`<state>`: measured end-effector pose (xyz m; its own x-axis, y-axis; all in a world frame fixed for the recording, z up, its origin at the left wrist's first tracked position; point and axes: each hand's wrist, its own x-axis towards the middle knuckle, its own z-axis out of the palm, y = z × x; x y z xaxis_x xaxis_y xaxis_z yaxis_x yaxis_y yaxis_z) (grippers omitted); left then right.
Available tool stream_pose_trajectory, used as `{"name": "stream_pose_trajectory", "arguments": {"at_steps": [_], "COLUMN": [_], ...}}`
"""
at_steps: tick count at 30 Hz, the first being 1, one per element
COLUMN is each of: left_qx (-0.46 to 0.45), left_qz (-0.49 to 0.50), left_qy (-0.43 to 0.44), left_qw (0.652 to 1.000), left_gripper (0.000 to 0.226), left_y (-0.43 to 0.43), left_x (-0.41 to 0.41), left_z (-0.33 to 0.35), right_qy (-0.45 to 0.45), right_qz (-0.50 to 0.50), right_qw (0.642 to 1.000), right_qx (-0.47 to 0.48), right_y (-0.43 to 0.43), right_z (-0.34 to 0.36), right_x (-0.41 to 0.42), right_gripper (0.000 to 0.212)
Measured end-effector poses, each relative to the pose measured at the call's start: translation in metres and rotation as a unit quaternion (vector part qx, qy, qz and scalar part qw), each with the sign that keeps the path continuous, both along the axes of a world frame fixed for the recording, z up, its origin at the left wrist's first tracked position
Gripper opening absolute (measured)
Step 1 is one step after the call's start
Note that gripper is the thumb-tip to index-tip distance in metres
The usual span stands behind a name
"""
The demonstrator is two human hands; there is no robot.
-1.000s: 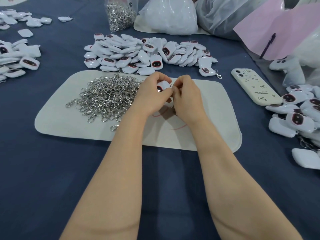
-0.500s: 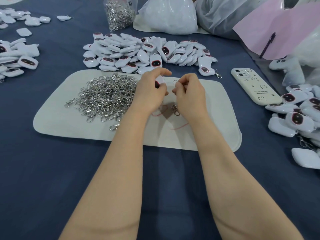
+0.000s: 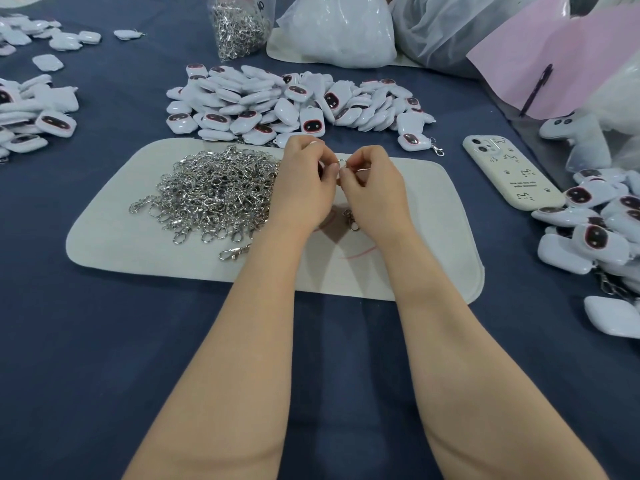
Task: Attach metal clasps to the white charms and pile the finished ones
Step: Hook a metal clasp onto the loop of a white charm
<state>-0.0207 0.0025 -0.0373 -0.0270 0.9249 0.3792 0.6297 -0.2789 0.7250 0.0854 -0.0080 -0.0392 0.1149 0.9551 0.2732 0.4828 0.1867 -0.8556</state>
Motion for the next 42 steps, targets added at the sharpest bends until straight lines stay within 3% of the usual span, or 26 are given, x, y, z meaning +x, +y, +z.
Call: {"name": "stream_pose_trajectory", "arguments": {"at_steps": [9,24,28,33,42], "left_qx": [-0.005,-0.035,-0.052,-0.06,-0.082], "left_qz": [-0.018,-0.017,-0.014,-0.027,-0.101], "left_qy": [0.047,0.016,-0.004,-0.04,-0.175], "left_qw": [0.999,0.999,0.999,0.997,0.976], "left_gripper": [0.012,0.007,0.008,0.01,0.029], "left_y": [-0.002,-0.002,-0.002,-0.004,-0.013], "left_x": [0.001,-0.003,-0.003,-0.002,-0.004], "left_z": [0.002,0.002,0.004,0.007,0.013], "right_qy": [-0.054,-0.051,-0.066,-0.042,-0.036], "right_qz": [-0.008,0.02,0.031,0.002,-0.034], "right_qw": [0.997,0.996,0.994,0.997,0.998], "right_qx": [0.057,0.072,0.081,0.071,0.046], "right_y": [-0.001,-0.003,-0.004,-0.005,-0.001], "right_z": [-0.002,-0.004,-0.003,-0.002,-0.004], "right_x": [-0.001,0.0,0.0,0.002,0.004], "right_gripper": [0.015,0.014,0.007,0.013,0.013]}}
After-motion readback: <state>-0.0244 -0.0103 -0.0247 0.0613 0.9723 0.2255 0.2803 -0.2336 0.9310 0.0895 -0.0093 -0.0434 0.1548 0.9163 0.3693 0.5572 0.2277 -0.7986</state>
